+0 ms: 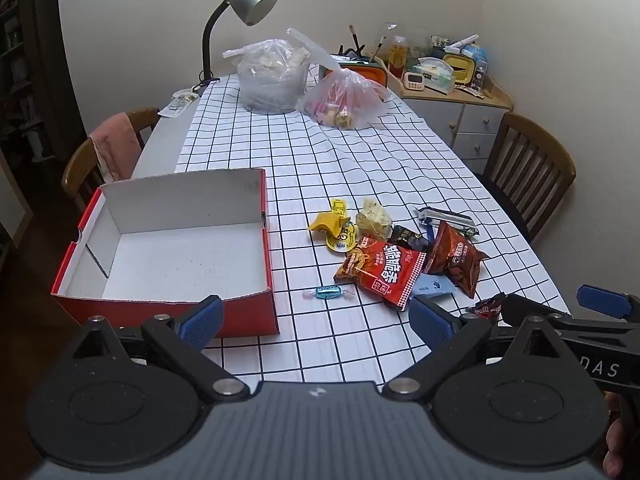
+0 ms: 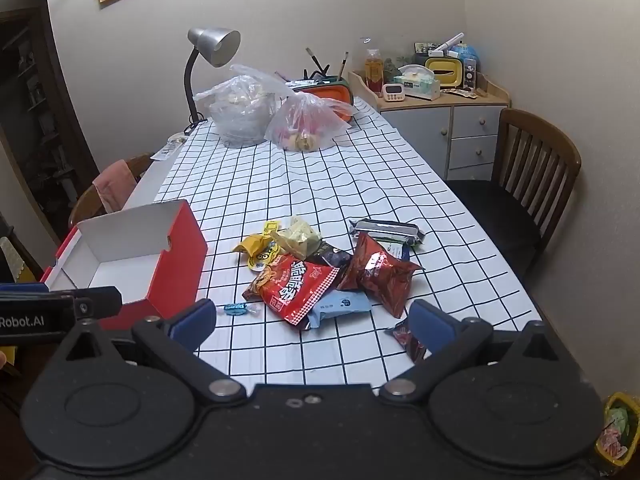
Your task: Organize snacks
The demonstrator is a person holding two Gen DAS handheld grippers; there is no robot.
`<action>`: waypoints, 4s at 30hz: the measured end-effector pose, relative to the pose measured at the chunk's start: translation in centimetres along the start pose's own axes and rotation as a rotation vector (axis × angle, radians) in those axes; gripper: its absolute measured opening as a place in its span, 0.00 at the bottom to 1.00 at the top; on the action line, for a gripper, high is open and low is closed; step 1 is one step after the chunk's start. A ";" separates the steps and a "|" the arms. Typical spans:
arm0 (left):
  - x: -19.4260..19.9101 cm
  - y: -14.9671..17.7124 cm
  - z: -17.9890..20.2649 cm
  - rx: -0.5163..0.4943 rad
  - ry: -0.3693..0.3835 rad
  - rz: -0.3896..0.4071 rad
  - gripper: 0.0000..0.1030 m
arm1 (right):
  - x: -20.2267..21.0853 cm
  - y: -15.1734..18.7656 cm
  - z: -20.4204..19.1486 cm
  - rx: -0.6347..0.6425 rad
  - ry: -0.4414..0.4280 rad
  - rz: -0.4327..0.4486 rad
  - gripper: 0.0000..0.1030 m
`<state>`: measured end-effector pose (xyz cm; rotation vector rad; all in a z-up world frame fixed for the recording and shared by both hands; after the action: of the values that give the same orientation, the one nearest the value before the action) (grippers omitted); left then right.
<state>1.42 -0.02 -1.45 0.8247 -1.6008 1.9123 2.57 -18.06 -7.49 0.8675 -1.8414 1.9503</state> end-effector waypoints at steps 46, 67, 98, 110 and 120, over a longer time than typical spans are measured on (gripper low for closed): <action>0.9 0.2 -0.1 -0.008 0.005 0.038 0.97 | 1.1 0.2 0.0 0.008 0.004 0.035 1.00; 1.1 0.6 0.0 -0.011 0.011 0.043 0.97 | 1.4 0.7 -0.1 0.002 0.009 0.051 1.00; -2.3 0.6 1.0 -0.035 0.020 -0.035 0.97 | -1.3 0.8 2.2 -0.018 0.045 0.030 1.00; -7.3 0.3 2.2 -0.062 0.023 -0.083 0.96 | -6.2 1.9 6.0 0.025 0.009 -0.066 0.96; -11.5 0.6 2.3 -0.014 -0.026 -0.102 0.92 | -10.8 3.4 9.2 0.101 -0.029 -0.131 0.78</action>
<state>9.16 -2.39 -9.92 0.9112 -1.5548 1.8244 10.61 -25.56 -17.03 1.0251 -1.6677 1.9729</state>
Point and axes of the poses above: each gripper's, at about its wrist camera, not at the fingertips, and x roughly against the way its jaws point, z to its right, y to its underside, the point moved 2 cm from there along -x, roughly the way its jaws point, and after that the axes turned 7 degrees about x, right-handed, at the moved point
